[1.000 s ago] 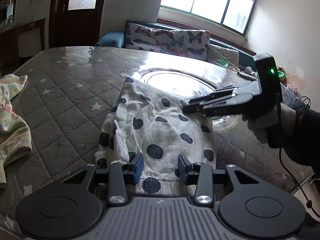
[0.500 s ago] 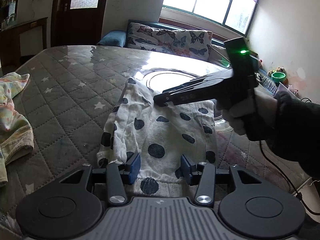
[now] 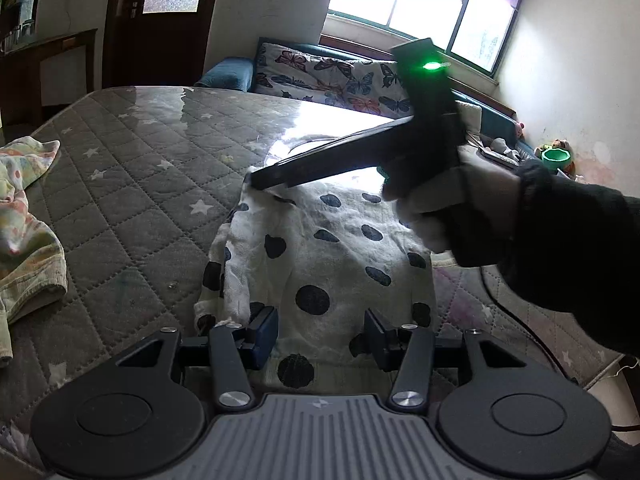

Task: Fold clothes
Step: 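Grasp the trouser waistband end with the left tool and lift it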

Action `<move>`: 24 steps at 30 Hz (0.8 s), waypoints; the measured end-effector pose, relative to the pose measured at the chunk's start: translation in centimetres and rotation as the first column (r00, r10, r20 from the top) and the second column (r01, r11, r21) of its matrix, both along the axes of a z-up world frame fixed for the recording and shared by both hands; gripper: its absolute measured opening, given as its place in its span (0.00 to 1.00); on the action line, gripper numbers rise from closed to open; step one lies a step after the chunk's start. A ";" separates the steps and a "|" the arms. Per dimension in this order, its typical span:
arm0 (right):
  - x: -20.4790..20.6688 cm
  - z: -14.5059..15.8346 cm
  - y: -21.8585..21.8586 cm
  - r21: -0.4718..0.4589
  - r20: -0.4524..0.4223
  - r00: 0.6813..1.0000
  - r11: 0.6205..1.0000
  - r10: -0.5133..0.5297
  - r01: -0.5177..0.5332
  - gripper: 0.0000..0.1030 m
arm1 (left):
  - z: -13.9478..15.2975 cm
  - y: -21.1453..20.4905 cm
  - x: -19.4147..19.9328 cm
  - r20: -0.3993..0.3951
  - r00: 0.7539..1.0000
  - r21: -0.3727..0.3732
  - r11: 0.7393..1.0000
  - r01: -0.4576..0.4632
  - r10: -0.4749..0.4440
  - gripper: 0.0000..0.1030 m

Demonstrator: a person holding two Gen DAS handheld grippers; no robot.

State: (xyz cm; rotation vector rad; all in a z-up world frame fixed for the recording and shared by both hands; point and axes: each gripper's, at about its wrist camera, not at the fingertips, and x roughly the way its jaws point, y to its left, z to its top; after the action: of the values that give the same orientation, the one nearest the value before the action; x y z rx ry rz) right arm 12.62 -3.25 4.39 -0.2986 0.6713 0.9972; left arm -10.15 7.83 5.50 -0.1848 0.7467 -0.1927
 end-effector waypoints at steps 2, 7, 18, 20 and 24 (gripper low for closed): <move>0.6 -0.6 0.8 -0.012 -0.003 1.000 1.000 -0.011 0.011 0.26 | 0.0 -0.1 0.0 -0.001 1.000 0.001 1.000 0.000 0.000 0.52; 1.8 -0.2 1.0 -0.012 -0.006 0.999 0.999 -0.050 0.050 0.26 | 0.0 -0.1 0.0 0.000 1.000 -0.002 1.000 0.001 -0.001 0.54; -2.5 2.0 -8.5 -0.029 -0.037 0.999 0.999 -0.027 0.026 0.28 | -0.1 -0.2 -0.1 0.010 1.000 0.006 1.000 0.008 -0.008 0.56; -3.5 1.1 -10.0 -0.068 -0.037 0.998 0.997 -0.041 0.039 0.31 | -0.1 -0.2 0.0 0.010 1.000 0.012 1.000 0.006 -0.006 0.56; -3.7 -0.1 -12.9 -0.084 -0.066 0.991 0.990 -0.119 0.113 0.32 | -0.1 -0.1 -0.1 0.011 1.000 0.016 1.000 -0.004 0.004 0.56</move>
State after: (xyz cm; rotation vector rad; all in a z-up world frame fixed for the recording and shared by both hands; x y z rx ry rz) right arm 8.92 -16.14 4.26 -0.2920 0.7858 0.8741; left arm -10.29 7.70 5.36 -0.1695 0.7366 -0.1834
